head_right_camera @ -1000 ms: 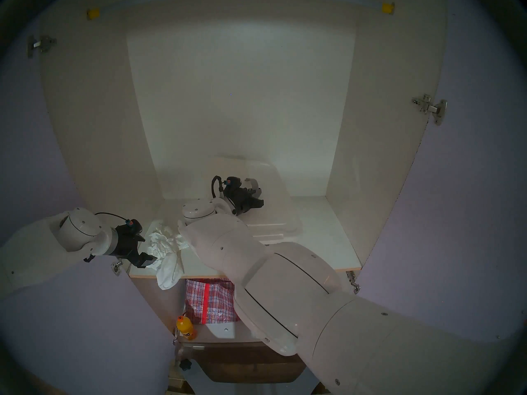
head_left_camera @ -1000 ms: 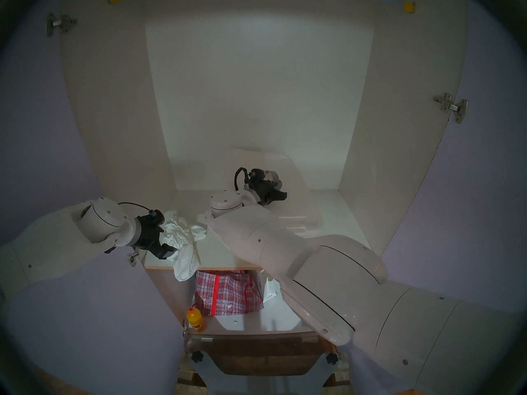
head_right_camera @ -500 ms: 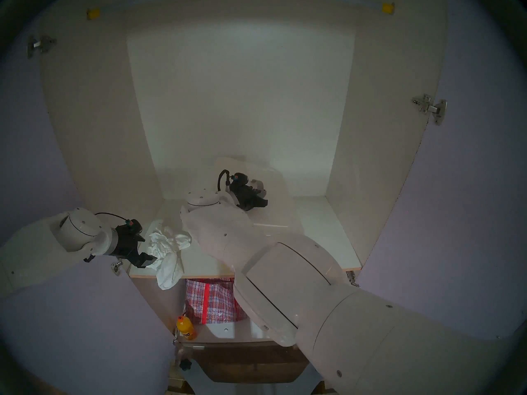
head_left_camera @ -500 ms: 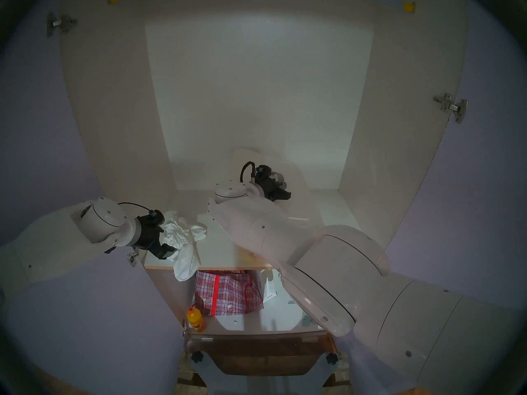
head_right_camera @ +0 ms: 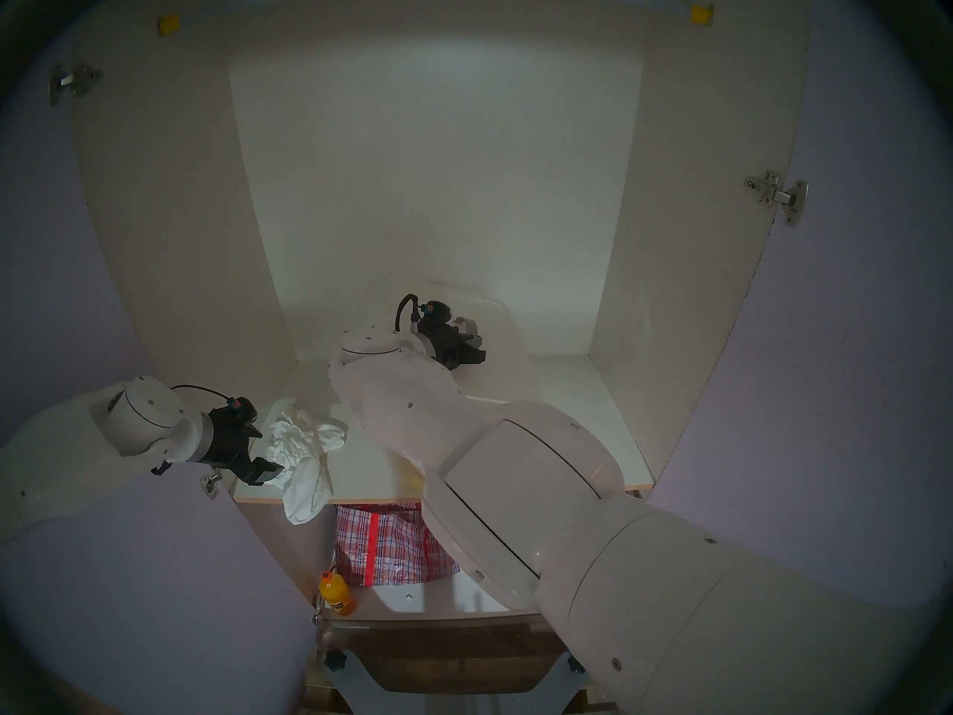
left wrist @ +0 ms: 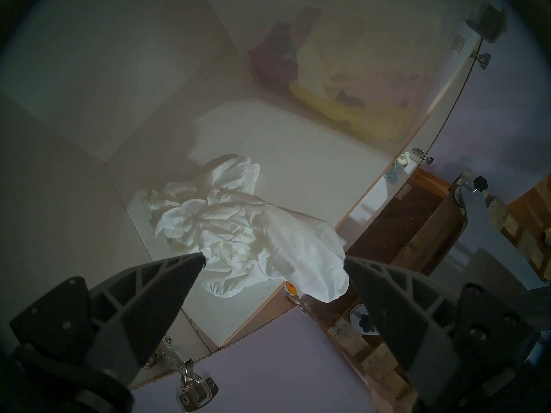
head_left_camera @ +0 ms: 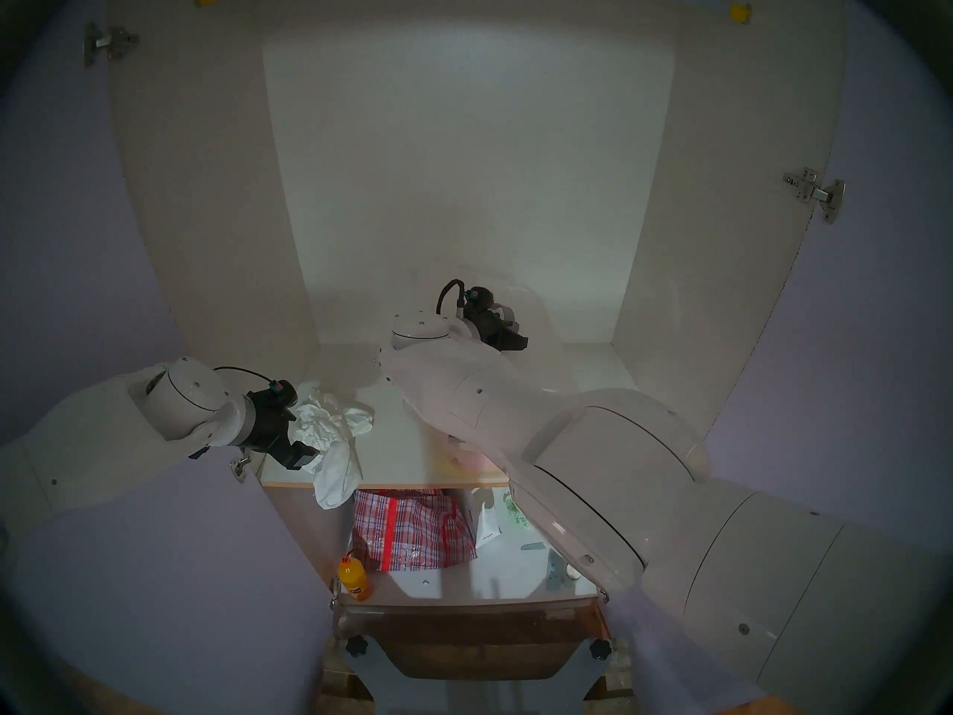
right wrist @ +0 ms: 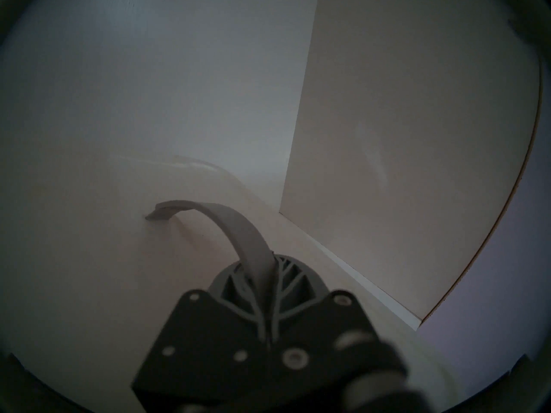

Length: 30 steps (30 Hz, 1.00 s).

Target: Take clothing out of the storage bin and put the lid back on the bin

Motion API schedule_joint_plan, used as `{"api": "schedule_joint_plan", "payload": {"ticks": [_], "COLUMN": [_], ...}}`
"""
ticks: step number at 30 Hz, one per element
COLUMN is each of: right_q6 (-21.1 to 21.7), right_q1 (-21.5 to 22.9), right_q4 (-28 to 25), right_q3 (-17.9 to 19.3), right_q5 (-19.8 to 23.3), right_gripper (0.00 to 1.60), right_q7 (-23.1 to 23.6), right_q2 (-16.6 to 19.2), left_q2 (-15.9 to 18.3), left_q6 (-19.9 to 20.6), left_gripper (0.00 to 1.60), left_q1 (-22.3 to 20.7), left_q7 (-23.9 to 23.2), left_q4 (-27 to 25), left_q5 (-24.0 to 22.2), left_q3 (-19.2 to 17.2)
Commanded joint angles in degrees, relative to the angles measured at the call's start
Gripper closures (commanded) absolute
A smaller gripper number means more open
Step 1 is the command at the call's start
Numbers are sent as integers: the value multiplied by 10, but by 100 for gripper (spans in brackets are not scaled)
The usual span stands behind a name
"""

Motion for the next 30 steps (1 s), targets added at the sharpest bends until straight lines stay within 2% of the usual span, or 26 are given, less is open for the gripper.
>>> {"api": "schedule_joint_plan", "payload": {"ticks": [1,15,22,23,25,28,29,30], "right_q6": [4,8,15,16,16,20,22,23], "right_q1": [18,0,-6,-7,-9,-10,-11,-12], "right_q4": [-7,-1,7,8,10,14,15,16], "right_q3": [-15,-39,-55,-57,-62,-70,-73,-74], "right_q5": [-7,-1,-4,-4,-5,-7,-8,-8], "right_gripper": [160,159,134,128,102,81,0,0], "right_q7": [14,42,57,59,62,69,72,74], "right_q2": [-7,-7,-7,-7,-7,-7,-7,-7], "left_q2": [2,1,1,1,1,1,1,1], "left_q6": [-3,-3,-3,-3,-3,-3,-3,-3], "left_gripper": [0,0,0,0,0,0,0,0], "left_q1": [-12,-11,-12,-12,-12,-12,-12,-12], "left_q7": [0,1,1,1,1,1,1,1], "left_q4": [-3,-3,-2,-2,-2,-2,-2,-2], "left_q5": [0,0,0,0,0,0,0,0], "left_q3": [-10,-9,-8,-8,-8,-7,-7,-7]}}
